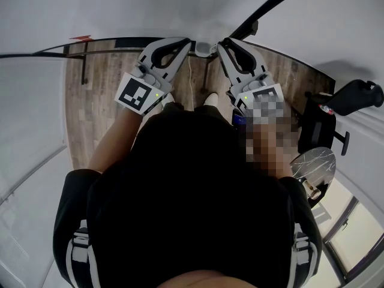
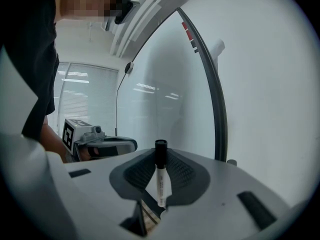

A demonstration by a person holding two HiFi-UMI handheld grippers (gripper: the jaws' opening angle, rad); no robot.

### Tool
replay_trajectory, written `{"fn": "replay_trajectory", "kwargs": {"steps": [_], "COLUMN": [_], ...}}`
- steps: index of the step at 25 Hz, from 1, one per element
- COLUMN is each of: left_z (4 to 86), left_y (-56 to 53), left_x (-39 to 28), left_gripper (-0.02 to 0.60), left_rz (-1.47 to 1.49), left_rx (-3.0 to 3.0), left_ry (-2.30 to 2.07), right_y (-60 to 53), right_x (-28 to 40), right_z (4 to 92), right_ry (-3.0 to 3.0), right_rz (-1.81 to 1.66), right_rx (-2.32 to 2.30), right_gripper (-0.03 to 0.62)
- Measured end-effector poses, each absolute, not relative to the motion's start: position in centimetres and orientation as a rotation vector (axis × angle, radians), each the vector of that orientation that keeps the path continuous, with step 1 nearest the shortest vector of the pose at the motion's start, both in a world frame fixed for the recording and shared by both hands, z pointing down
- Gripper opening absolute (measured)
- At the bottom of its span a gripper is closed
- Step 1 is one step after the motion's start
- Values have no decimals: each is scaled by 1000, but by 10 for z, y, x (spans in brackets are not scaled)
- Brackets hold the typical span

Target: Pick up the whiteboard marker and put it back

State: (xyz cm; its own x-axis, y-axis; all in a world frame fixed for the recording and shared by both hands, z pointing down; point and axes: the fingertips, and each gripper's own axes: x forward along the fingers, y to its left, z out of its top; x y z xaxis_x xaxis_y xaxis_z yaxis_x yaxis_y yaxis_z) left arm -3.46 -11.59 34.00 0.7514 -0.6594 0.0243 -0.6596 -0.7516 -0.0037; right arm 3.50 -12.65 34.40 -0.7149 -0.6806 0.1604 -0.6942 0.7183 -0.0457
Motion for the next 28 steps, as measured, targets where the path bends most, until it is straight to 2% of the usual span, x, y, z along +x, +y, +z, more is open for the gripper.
{"fn": "replay_trajectory", "kwargs": {"steps": [11,28], "left_z": [358,387], "left_y": [-126,-135], "left_x": [-36,-47], "left_gripper": [3,3], "left_rz": [30,46], "left_rx": [2951,2921], "left_ry": [-1089,-1097], "right_y": [-149,-178], "right_x": [21,2], "right_z": [366,460], "right_ry": [-2742,-2572], "right_rz": [149,161], "right_rx": [1096,1050], "right_gripper": [63,63]}}
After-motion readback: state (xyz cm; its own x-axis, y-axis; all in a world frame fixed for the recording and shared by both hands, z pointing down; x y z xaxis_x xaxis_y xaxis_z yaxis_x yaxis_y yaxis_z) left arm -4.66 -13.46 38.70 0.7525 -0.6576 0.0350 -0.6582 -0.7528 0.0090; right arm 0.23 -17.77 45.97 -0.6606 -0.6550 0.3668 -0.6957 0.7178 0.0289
